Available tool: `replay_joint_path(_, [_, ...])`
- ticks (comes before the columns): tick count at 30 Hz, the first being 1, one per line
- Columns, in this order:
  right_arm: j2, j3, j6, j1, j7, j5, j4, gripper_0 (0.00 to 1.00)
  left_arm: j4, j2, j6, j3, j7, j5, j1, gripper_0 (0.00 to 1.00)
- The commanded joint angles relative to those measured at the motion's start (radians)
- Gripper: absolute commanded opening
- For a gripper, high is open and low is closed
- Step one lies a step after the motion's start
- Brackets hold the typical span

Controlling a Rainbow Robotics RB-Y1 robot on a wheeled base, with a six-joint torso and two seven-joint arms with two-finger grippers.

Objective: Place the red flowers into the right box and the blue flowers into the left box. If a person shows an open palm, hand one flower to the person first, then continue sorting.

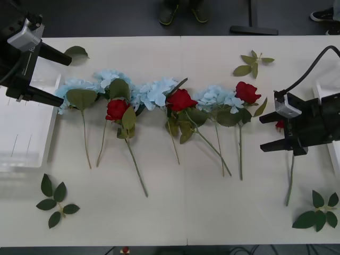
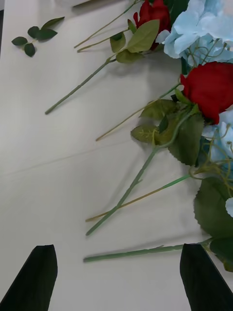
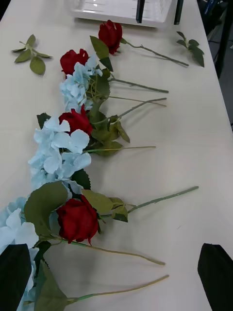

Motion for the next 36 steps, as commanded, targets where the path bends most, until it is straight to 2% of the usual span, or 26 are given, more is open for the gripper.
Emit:
replay_joint_path(1, [0.002,0.011,0.003,0.041,0.005,-0.001,0.017,0.73,-0.022,0.017,-0.004,0.015,-0.001,0.000,-0.012,1.00])
replay_joint_path(2, [0.002,0.018,-0.015,0.067,0.005,0.009,-0.032,0.73,-0.004,0.021,-0.003,0.007,-0.001,-0.001,0.025,1.00])
replay_joint_path(5, [-0.030,0.011,-0.049,0.077,0.005,0.012,-0.088,0.73,0.005,0.049,-0.009,0.003,-0.001,0.012,0.024,1.00])
replay_joint_path(11, [-0.122,0.012,-0.086,0.041,-0.024,-0.149,-0.025,0.73,0.005,0.124,-0.026,-0.022,0.004,0.018,-0.018,1.00])
replay_joint_path(16, [-0.263,0.061,-0.198,0.038,-0.297,-0.285,0.004,0.73,0.005,0.161,-0.049,-0.050,0.204,0.020,-0.025,1.00])
replay_joint_path(20, [-0.368,0.124,-0.278,0.035,-0.568,-0.325,0.007,0.73,0.005,0.212,-0.109,-0.152,0.394,0.011,-0.024,1.00])
replay_joint_path(24, [-0.432,0.143,-0.278,0.035,-0.953,-0.267,0.008,0.73,0.002,0.261,-0.196,-0.257,0.580,0.009,-0.024,1.00])
replay_joint_path(28, [-0.441,0.143,-0.235,0.035,-1.176,-0.162,0.024,0.73,-0.013,0.276,-0.227,-0.309,0.722,-0.023,-0.024,1.00])
replay_joint_path(32, [-0.440,0.143,-0.207,0.035,-1.312,-0.043,0.053,0.74,-0.039,0.288,-0.231,-0.362,0.837,-0.077,-0.022,1.00])
replay_joint_path(36, [-0.409,0.147,-0.186,0.035,-1.384,0.086,0.070,0.74,-0.039,0.316,-0.294,-0.412,0.957,-0.090,-0.019,1.00])
